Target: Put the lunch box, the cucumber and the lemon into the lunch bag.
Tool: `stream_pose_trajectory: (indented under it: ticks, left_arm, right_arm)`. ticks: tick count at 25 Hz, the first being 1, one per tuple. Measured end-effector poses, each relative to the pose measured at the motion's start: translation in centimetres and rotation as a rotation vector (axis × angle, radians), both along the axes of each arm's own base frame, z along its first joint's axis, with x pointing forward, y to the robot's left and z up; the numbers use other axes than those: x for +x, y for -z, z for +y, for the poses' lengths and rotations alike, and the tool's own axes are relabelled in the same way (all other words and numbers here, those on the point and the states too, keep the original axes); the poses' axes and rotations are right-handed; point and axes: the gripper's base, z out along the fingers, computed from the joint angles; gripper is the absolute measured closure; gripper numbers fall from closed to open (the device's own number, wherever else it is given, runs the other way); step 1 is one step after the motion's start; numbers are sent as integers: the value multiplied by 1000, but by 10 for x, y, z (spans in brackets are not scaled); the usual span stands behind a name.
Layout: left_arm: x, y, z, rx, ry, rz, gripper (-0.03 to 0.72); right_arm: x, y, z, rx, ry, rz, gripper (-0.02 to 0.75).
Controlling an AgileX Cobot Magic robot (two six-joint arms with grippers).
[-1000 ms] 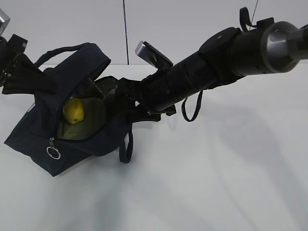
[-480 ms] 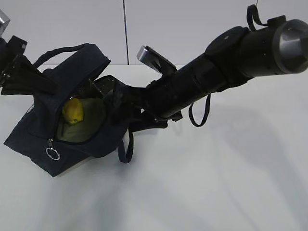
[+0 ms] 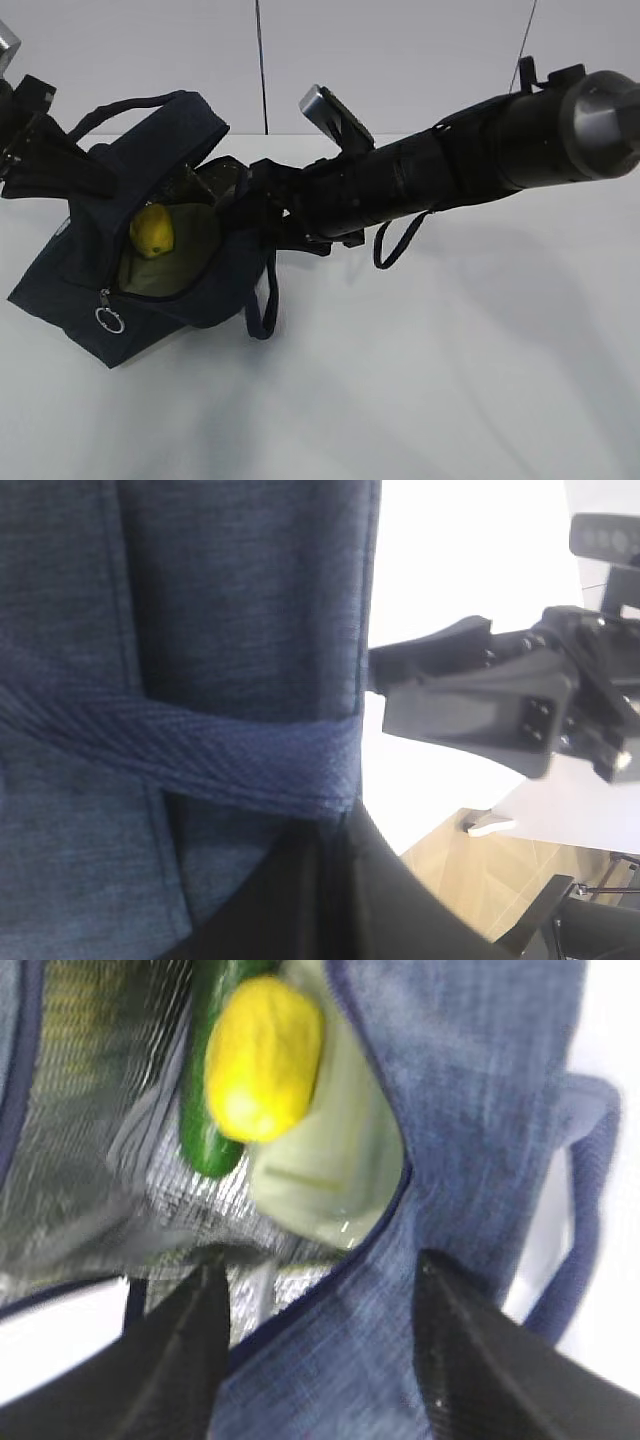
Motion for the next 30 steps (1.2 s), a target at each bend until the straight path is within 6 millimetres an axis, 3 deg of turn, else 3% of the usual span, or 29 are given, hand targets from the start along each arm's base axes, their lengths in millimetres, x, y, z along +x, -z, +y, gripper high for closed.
stream_pose_trajectory:
  ticks: [6, 16, 22, 30]
  left_arm:
    - [0, 0, 0, -1, 3, 2, 697]
    - [-1, 0, 0, 4, 7, 3, 697]
    - [-1, 0, 0, 6, 8, 3, 697]
    - [-1, 0, 0, 6, 8, 3, 697]
  right_arm:
    - [0, 12, 1, -20, -21, 9, 304]
    - [-9, -5, -1, -51, -110, -32, 304]
    - [-12, -3, -5, -115, -121, 1, 304]
    - [-1, 1, -19, -151, -41, 8, 304]
